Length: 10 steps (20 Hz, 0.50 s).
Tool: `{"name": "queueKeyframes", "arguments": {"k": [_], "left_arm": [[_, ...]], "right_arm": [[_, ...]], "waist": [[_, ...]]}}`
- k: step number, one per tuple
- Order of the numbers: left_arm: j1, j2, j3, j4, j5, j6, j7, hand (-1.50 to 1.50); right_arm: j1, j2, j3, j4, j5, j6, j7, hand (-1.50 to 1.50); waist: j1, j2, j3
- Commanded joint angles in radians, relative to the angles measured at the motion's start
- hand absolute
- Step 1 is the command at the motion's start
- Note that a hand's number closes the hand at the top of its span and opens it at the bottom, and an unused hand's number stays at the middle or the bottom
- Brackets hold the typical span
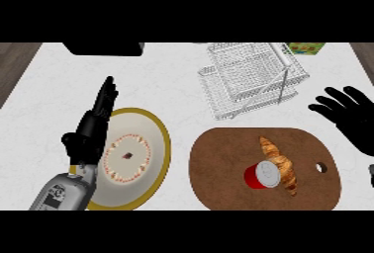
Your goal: Pick the croissant from the cutting board and place it in the tiered basket
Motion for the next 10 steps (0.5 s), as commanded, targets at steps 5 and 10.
{"name": "queueKeyframes", "arguments": {"k": [5,10], "left_arm": [[0.03,-0.006,0.01,0.01,0.002,0.007,-0.013,0.0],[0.04,-0.01,0.01,0.026,-0.01,0.018,-0.02,0.0]], "right_arm": [[-0.116,-0.305,-0.184,-0.026,0.237,0.362,-0.026,-1.5],[-0.191,-0.351,-0.258,-0.244,0.477,0.371,-0.049,-1.5]], "waist": [[-0.023,-0.017,-0.004],[-0.031,-0.021,-0.003]]}}
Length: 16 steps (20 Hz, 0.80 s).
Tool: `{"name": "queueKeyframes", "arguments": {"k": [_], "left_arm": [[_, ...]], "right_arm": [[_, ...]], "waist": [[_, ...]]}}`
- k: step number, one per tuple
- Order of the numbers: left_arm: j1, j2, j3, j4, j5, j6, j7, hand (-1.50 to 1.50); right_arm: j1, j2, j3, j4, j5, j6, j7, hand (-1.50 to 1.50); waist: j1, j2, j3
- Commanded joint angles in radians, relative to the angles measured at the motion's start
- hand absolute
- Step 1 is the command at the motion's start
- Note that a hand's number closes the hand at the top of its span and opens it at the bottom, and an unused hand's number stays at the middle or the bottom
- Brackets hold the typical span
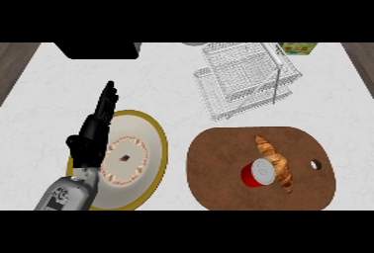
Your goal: Pick the croissant from the cutting board and place it in the tiered basket
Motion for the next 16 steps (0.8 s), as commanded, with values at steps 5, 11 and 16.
{"name": "queueKeyframes", "arguments": {"k": [5,11,16], "left_arm": [[-0.01,-0.01,0.014,0.032,-0.006,0.006,-0.012,0.0],[0.021,-0.014,0.018,0.008,-0.012,-0.003,-0.03,0.0],[-0.001,-0.076,-0.029,0.037,-0.068,0.033,-0.011,0.0]], "right_arm": [[-0.052,0.006,-0.067,-0.33,0.393,0.13,-0.056,-1.5],[0.068,0.079,-0.056,-0.485,0.6,0.159,-0.149,-1.5],[0.053,0.104,0.007,-0.477,0.762,0.119,-0.23,-1.5]], "waist": [[-0.007,0.002,-0.001],[-0.009,-0.001,-0.003],[0.002,0.002,-0.003]]}}
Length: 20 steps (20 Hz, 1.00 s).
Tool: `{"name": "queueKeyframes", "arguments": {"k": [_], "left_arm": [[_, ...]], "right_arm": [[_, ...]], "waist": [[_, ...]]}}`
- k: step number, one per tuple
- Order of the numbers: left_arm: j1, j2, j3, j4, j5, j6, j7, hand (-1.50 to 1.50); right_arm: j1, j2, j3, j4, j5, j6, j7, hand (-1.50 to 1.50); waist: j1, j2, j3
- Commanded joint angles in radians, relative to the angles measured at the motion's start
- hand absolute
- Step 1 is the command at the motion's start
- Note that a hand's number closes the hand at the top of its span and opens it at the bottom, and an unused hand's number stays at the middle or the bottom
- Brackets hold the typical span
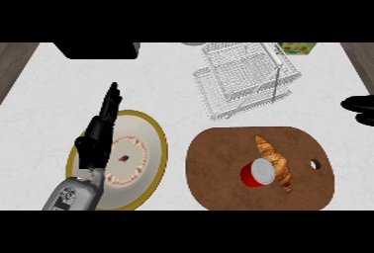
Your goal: Pick the croissant from the cutting board and place it in the tiered basket
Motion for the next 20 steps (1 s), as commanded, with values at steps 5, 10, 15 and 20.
{"name": "queueKeyframes", "arguments": {"k": [5,10,15,20], "left_arm": [[-0.022,0.007,0.028,-0.014,0.012,-0.036,0.043,0.0],[0.025,-0.035,0.022,0.059,-0.016,-0.024,-0.086,0.0],[-0.007,-0.029,0.017,-0.032,-0.042,-0.016,0.048,0.0],[0.033,0.003,0.055,-0.084,-0.023,-0.06,0.04,0.0]], "right_arm": [[0.1,0.029,0.121,-0.122,0.245,0.062,-0.151,-1.5],[0.098,-0.087,0.116,-0.036,0.342,0.059,-0.285,-1.5],[0.125,-0.135,0.173,-0.014,0.482,-0.057,-0.383,-1.5],[0.116,-0.145,0.273,0.025,0.606,-0.196,-0.425,-1.5]], "waist": [[0.001,0.0,0.0],[-0.002,0.002,-0.001],[0.0,-0.002,-0.001],[0.004,-0.002,-0.002]]}}
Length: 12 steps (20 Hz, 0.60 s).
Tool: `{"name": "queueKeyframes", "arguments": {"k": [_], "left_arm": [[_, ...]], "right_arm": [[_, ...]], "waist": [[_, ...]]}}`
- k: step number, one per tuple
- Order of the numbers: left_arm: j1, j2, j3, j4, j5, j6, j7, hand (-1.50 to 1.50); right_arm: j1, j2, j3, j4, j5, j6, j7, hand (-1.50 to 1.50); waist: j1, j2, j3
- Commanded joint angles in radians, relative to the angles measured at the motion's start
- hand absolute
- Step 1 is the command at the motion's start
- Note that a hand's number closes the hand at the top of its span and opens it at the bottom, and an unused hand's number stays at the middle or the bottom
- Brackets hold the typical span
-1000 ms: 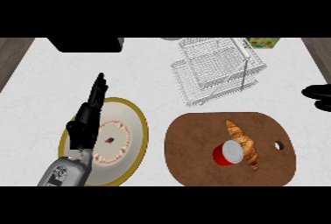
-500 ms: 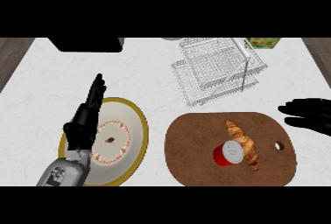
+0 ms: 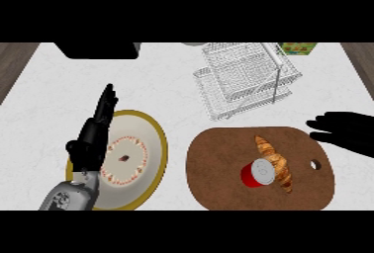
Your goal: Pick the croissant from the cutting board and place it in the tiered basket
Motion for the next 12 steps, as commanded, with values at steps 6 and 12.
{"name": "queueKeyframes", "arguments": {"k": [6,12], "left_arm": [[-0.007,-0.005,0.009,-0.041,-0.034,-0.017,0.057,0.0],[0.027,-0.077,-0.025,0.001,-0.083,0.026,-0.003,0.0]], "right_arm": [[0.026,-0.047,0.108,0.095,0.197,-0.145,-0.266,-1.5],[0.048,-0.063,0.163,0.131,0.286,-0.305,-0.386,-1.5]], "waist": [[-0.003,-0.001,-0.001],[-0.004,-0.001,-0.001]]}}
